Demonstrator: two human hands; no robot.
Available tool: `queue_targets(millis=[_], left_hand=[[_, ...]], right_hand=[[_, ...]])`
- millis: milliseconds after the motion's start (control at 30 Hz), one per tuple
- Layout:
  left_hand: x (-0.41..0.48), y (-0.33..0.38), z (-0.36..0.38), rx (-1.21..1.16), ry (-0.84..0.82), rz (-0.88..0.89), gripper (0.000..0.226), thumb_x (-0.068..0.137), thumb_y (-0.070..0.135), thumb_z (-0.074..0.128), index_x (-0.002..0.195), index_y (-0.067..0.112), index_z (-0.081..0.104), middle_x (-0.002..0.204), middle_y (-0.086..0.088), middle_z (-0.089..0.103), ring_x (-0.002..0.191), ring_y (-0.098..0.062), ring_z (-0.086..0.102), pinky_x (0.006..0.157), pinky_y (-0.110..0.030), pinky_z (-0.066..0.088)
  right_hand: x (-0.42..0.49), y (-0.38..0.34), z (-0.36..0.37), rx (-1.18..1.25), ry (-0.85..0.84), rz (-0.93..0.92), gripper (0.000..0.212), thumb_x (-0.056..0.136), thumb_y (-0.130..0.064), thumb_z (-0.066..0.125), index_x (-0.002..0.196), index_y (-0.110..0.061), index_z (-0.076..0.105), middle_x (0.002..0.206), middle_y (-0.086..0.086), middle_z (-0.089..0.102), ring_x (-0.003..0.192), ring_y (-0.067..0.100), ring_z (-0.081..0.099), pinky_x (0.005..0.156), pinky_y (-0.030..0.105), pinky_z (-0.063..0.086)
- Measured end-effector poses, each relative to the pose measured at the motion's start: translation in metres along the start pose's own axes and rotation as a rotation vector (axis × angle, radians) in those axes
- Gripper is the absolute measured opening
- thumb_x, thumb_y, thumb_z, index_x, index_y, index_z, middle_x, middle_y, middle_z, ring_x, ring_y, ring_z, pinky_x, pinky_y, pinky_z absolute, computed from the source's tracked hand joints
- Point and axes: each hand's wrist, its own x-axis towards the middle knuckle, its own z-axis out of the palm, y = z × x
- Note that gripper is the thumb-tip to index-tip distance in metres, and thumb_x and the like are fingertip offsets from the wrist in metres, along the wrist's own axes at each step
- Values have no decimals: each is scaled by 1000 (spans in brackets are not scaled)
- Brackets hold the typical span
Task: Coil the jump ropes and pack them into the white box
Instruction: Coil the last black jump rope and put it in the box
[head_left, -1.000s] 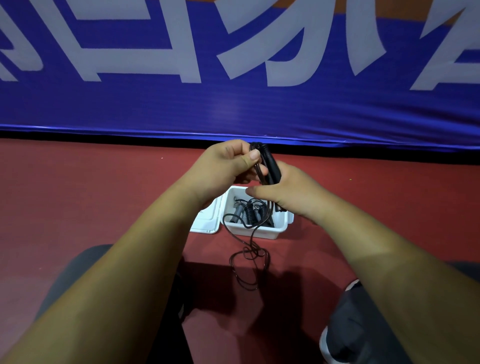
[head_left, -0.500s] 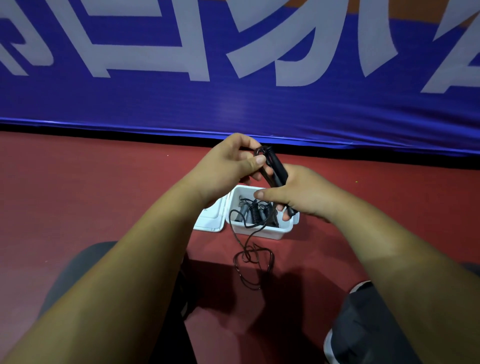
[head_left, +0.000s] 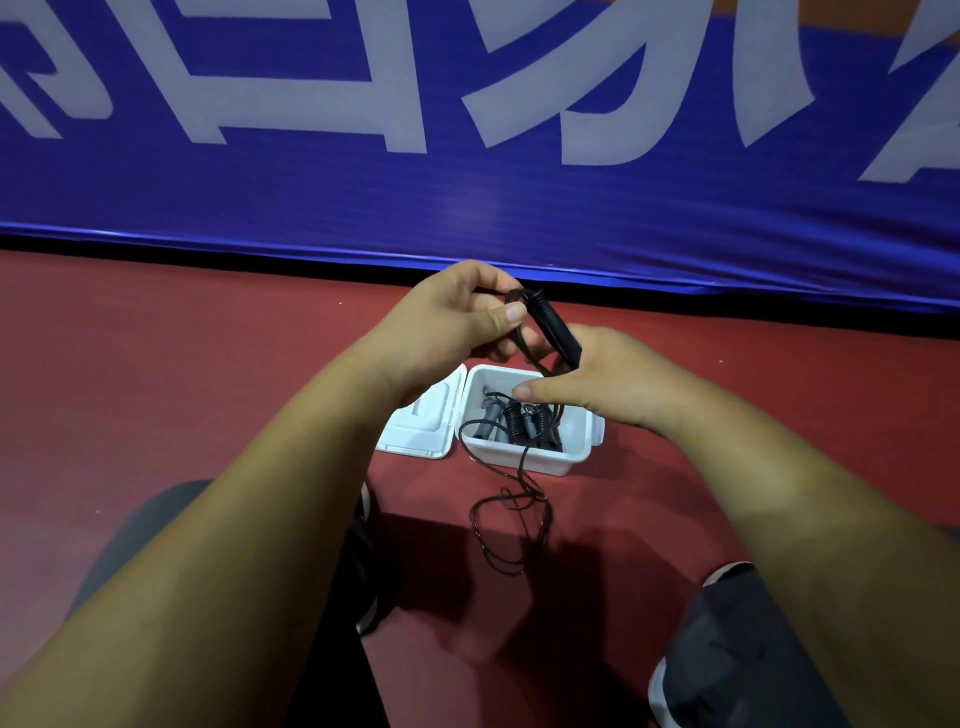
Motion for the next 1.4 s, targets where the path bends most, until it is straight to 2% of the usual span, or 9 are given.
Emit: queue_targets(millis=[133, 300, 433, 667, 833, 967, 1067, 1267, 1400], left_hand=[[2, -2, 2, -22, 24, 16, 25, 105, 6, 61, 129, 1, 56, 96, -18, 76, 85, -25, 68, 80, -33, 57], [2, -4, 7, -108, -3, 16, 32, 106, 7, 58, 137, 3, 52, 96, -13, 76, 83, -21, 67, 84, -31, 57], [2, -3, 5, -123, 14, 35, 34, 106, 8, 59, 139, 3, 51, 97, -15, 74, 81, -20, 66, 86, -35, 57], [3, -1, 6, -182, 56, 16, 41, 100, 17, 69, 134, 1, 55, 95, -8, 73, 83, -22, 70, 86, -39, 59], [10, -12, 9, -66, 241, -137, 48, 108, 47, 52, 122, 1, 55, 92, -6, 68, 85, -21, 74, 83, -38, 58], [9, -27, 16, 43, -3, -347, 66, 109, 62, 29, 130, 9, 61, 109, -6, 80, 105, -22, 76, 108, -46, 52], [4, -29, 24, 127, -246, -307, 70, 110, 63, 18, 127, 21, 70, 117, -7, 78, 125, -21, 67, 121, -48, 37], [-7, -18, 23, 341, -380, -133, 41, 112, 45, 41, 124, 26, 75, 101, 2, 76, 97, -10, 68, 84, -18, 47], [-6, -20, 22, 312, -374, -107, 33, 112, 32, 50, 111, 12, 76, 90, -7, 69, 93, -20, 68, 100, -44, 53]], right_hand=[[-1, -1, 5, 8, 47, -59, 31, 82, -37, 90, 103, -41, 68, 72, -31, 62, 63, -5, 56, 59, 9, 40], [-4, -4, 12, -19, 13, 31, 17, 88, -30, 79, 83, -17, 68, 66, -6, 59, 54, 10, 52, 58, 29, 43], [-7, -9, 13, 78, -27, 51, 33, 94, -39, 78, 72, -21, 64, 58, -4, 54, 50, 18, 52, 48, 23, 41], [-7, -11, 19, 218, 7, 71, 32, 95, -40, 78, 79, -16, 65, 65, -1, 61, 57, 18, 55, 59, 33, 45], [-4, -17, 15, 466, 103, 63, 30, 99, -33, 75, 79, -13, 65, 73, 8, 59, 60, 21, 55, 60, 36, 50], [-4, -23, 5, 578, 192, 45, 35, 102, -31, 70, 74, -12, 64, 74, 10, 62, 58, 26, 55, 57, 33, 48], [-3, -25, -2, 687, 288, 60, 31, 104, -27, 68, 77, -12, 68, 74, 9, 68, 67, 29, 59, 54, 34, 48], [-12, -28, -17, 768, 315, 91, 22, 107, -28, 60, 117, -21, 79, 77, 4, 70, 67, 15, 67, 45, 25, 40], [-19, -32, -24, 878, 248, 81, 26, 110, -27, 57, 132, -20, 70, 92, 10, 80, 82, 21, 79, 44, 21, 36]])
